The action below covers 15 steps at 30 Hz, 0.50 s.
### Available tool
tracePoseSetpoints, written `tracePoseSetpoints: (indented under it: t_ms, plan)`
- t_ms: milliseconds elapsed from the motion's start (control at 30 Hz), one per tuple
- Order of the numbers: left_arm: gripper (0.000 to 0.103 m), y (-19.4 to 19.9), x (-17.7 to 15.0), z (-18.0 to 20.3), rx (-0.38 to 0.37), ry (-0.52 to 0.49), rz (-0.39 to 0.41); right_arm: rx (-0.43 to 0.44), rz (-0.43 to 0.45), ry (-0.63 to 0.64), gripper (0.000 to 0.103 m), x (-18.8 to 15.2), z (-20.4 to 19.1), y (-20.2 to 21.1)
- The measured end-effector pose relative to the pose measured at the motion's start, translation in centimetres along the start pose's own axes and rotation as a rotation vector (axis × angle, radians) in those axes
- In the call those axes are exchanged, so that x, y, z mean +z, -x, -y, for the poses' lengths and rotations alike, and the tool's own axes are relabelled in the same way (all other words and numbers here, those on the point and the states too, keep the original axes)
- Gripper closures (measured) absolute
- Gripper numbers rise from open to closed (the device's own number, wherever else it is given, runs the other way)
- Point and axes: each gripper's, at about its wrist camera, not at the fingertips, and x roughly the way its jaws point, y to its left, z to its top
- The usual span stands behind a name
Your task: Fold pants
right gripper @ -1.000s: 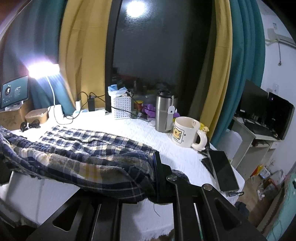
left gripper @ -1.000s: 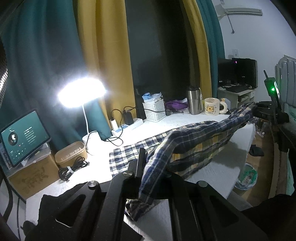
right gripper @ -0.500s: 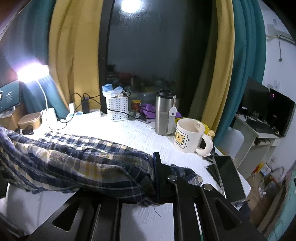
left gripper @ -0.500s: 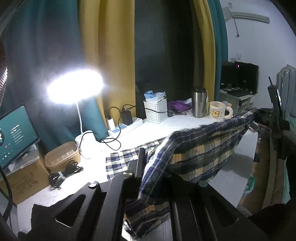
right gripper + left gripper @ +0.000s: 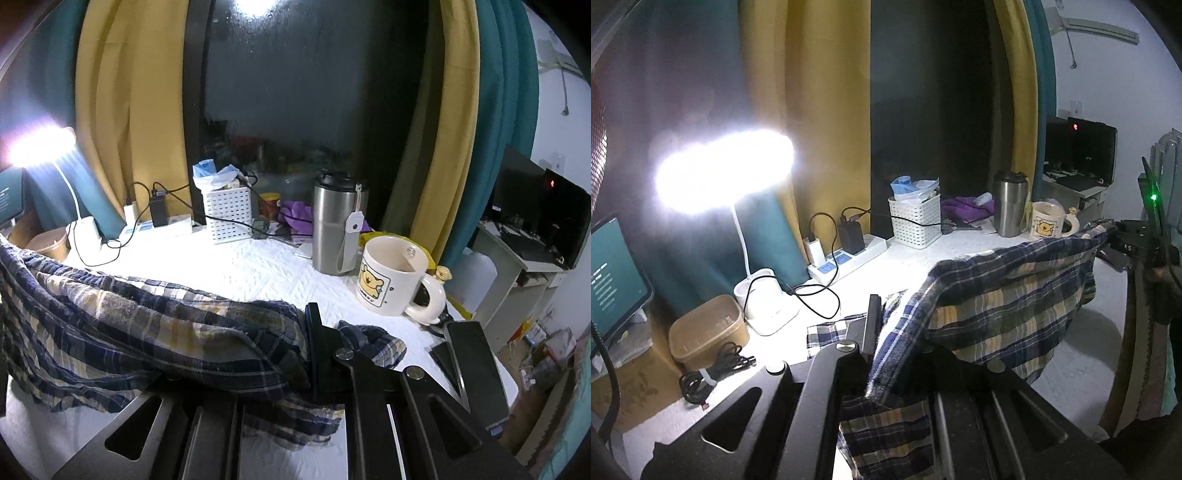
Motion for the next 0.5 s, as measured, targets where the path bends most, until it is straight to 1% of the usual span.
tracePoseSetpoints:
  t_ms: [267,500]
  plan:
    - [0.1,-3.6,0.4,-0.6,0.006,-0.014,-0.053,0.009,-0.033,-0.006,0.091,0.8,0.3,-3.0]
    - [0.1,-7.3,0.6,-1.0,0.016,-0.026,-0.104,0.018,-0.076,-0.013,0.091,0.8,0.6,-6.4]
